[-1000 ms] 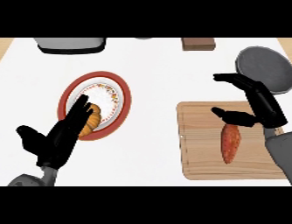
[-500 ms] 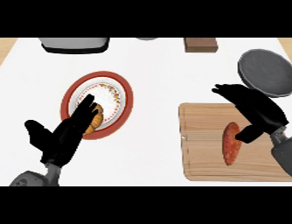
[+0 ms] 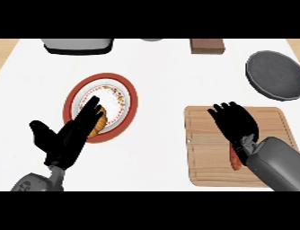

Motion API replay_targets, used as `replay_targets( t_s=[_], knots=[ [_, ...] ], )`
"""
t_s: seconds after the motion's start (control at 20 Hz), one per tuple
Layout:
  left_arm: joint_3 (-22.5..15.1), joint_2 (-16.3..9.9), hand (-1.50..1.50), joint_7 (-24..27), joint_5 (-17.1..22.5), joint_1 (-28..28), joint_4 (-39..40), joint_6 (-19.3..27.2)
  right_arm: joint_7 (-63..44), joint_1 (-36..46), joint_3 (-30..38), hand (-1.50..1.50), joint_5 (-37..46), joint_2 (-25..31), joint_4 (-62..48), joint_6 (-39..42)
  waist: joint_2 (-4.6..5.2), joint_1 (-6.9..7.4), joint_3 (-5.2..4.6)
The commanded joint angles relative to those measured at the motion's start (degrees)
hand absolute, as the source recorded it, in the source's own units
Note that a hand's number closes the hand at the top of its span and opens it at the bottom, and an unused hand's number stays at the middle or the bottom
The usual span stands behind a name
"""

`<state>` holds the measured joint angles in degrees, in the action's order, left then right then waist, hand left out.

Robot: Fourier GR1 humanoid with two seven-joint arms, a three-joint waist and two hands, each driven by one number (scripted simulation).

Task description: Pick the sweet potato from the cutting board and place it in the pan

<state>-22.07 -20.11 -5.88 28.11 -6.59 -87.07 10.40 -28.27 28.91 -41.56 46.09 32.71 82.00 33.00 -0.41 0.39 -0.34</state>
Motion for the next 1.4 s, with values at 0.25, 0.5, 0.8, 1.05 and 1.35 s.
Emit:
replay_targets(
  t_s=[0.25,0.5,0.8,1.05,1.35],
  knots=[
    [-0.4,1.16,0.0,-1.48,-2.55,2.21,-3.79,1.99,-26.11,-2.73,0.21,-1.5,-1.27,-17.35,4.76,22.17,0.07,-0.38,0.3],
    [3.95,0.92,0.0,-0.9,-1.54,0.29,1.23,-2.7,-23.35,-7.34,-0.28,-1.5,5.32,-14.04,5.7,17.22,0.34,-0.53,0.32],
    [5.21,1.12,0.0,-2.19,-1.28,1.68,-1.0,-3.94,-22.29,-10.8,-2.0,-1.5,10.94,-10.37,9.43,18.18,0.26,-0.61,0.32],
    [6.07,2.51,0.0,-4.05,-3.66,0.1,-1.82,-4.18,-19.01,-10.31,-0.45,-1.5,15.6,-10.03,5.94,17.21,0.35,-0.38,0.34],
    [6.64,7.06,0.0,-3.37,-8.02,-0.53,1.24,-4.08,-14.86,-12.03,2.45,-1.5,19.16,-10.25,7.19,17.61,0.37,-0.49,0.33]
  ],
)
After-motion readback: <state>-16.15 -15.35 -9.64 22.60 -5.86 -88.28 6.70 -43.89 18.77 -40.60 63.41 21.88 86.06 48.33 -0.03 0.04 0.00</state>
